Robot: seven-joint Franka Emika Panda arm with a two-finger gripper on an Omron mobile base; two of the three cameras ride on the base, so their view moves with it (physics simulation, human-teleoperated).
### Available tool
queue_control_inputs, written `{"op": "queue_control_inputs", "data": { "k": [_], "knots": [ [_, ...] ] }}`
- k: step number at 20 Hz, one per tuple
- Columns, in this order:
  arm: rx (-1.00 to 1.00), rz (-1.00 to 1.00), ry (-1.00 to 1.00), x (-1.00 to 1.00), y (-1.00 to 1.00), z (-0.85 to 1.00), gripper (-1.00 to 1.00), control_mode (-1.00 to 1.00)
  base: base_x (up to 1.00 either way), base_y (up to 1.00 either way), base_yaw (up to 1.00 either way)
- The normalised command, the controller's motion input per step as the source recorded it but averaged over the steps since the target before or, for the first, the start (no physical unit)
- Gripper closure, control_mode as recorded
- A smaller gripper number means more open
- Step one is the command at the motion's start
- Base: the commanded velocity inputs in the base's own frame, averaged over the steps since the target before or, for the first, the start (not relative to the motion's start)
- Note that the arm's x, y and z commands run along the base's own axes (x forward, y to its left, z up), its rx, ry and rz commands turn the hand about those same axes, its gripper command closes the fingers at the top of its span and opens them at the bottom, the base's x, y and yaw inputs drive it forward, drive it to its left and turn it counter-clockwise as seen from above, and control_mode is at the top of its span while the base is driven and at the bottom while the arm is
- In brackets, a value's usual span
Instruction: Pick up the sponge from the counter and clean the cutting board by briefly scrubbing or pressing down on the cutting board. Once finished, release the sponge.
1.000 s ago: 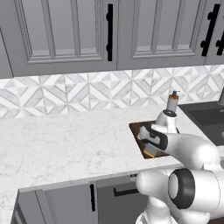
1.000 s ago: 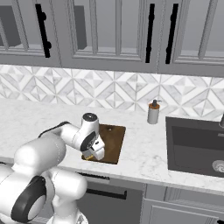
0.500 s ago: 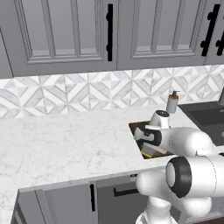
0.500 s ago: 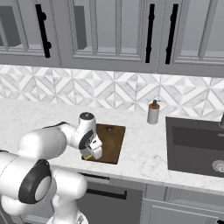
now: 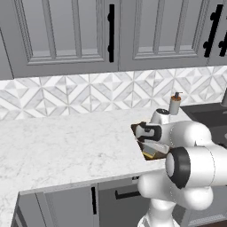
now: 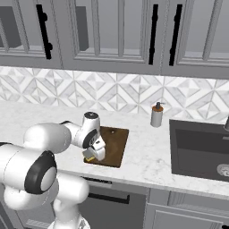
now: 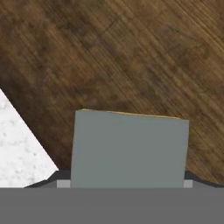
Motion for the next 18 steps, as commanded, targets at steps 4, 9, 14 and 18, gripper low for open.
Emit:
{"op": "queue_control_inputs", "data": {
  "k": [4,9,14,18],
  "knots": [
    [0.0,-0.02,-0.1,0.05,0.0,-0.25,1.0,-1.0,0.0,0.0,0.0],
    [0.0,-0.02,-0.07,0.12,0.0,-0.22,1.0,-1.0,0.0,0.0,0.0],
    [0.0,-0.01,0.05,0.36,0.0,-0.04,1.0,-1.0,0.0,0.0,0.0],
    [0.0,0.0,0.0,0.31,0.0,-0.15,1.0,-1.0,0.0,0.0,0.0]
  ]
}}
